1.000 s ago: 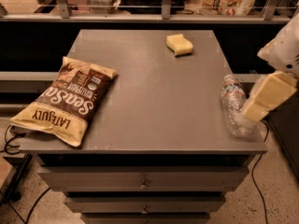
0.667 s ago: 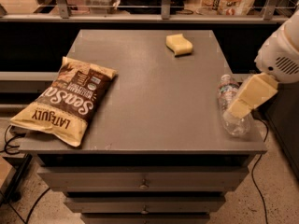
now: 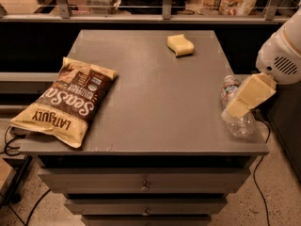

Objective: Move water bottle near brown chip bag

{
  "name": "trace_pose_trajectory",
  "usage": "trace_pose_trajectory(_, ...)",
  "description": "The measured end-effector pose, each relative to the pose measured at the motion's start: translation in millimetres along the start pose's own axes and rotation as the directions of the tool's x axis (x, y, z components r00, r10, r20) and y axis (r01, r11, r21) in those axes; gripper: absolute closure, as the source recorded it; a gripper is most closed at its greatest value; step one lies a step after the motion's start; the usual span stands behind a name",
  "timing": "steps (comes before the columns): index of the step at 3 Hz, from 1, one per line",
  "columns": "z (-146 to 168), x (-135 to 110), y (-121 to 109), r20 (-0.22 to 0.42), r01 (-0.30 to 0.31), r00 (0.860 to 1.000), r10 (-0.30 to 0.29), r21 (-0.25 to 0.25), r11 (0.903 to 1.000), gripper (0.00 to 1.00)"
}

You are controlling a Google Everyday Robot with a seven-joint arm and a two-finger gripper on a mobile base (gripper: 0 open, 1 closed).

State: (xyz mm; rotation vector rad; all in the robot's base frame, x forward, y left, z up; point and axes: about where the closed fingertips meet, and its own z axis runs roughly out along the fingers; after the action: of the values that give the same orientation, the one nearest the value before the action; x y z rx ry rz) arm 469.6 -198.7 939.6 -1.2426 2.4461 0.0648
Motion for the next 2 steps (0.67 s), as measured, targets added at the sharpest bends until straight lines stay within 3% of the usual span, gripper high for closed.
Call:
trace_pose_trajectory(1, 25.3, 9.3, -17.8, 0.015, -0.074, 0.997, 0.074, -0.014, 0.9972, 0.0)
trace_pose_trajectory(2, 57.8, 24.8, -29.5, -0.01, -0.176, 0.984, 0.176, -0.018, 0.9842, 0.0)
